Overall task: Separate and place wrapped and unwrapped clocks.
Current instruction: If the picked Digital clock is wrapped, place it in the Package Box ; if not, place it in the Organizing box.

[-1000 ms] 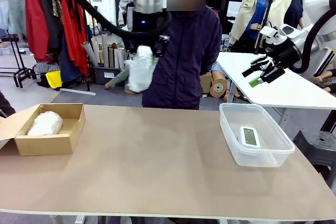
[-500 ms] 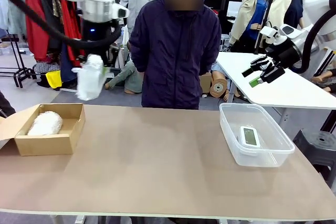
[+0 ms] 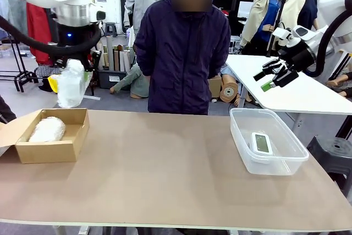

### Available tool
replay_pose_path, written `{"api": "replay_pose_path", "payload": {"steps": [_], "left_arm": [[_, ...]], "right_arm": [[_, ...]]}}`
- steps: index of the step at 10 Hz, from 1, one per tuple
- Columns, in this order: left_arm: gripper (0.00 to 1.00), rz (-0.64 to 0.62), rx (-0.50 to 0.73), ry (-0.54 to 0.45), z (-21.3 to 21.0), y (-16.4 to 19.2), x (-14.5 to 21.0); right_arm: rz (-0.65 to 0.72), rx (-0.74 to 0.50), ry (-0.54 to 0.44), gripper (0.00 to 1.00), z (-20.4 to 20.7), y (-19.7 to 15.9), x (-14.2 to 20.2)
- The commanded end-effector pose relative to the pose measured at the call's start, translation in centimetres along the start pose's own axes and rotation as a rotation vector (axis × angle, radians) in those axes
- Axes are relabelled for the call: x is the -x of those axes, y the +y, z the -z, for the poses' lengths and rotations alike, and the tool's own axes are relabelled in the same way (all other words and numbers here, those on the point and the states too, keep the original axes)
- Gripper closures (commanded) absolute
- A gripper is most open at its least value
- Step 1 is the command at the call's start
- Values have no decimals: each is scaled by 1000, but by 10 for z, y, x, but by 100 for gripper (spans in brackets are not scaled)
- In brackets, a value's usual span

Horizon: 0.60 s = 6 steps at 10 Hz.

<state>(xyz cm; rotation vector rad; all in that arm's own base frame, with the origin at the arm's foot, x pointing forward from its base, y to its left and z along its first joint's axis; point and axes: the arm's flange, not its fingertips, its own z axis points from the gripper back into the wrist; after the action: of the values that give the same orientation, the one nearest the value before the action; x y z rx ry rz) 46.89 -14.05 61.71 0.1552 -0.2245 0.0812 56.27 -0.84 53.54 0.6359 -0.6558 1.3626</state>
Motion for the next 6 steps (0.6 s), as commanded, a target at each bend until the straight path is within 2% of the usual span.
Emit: {"api": "replay_pose_path", "payload": {"steps": [1, 3, 4, 5, 6], "left_arm": [[100, 16, 37, -5, 12, 24, 9], [100, 6, 37, -10, 17, 41, 10], [100, -4, 74, -19, 14, 43, 11], [100, -11, 5, 5, 17, 33, 1], [100, -11, 5, 5, 17, 33, 1]], "right_arm": [[-24, 11, 18, 0, 1, 3, 1], [-24, 11, 18, 0, 1, 3, 1], [-24, 11, 18, 0, 1, 3, 1], [-24, 11, 18, 0, 1, 3, 1], [-24, 11, 18, 0, 1, 3, 1]]}}
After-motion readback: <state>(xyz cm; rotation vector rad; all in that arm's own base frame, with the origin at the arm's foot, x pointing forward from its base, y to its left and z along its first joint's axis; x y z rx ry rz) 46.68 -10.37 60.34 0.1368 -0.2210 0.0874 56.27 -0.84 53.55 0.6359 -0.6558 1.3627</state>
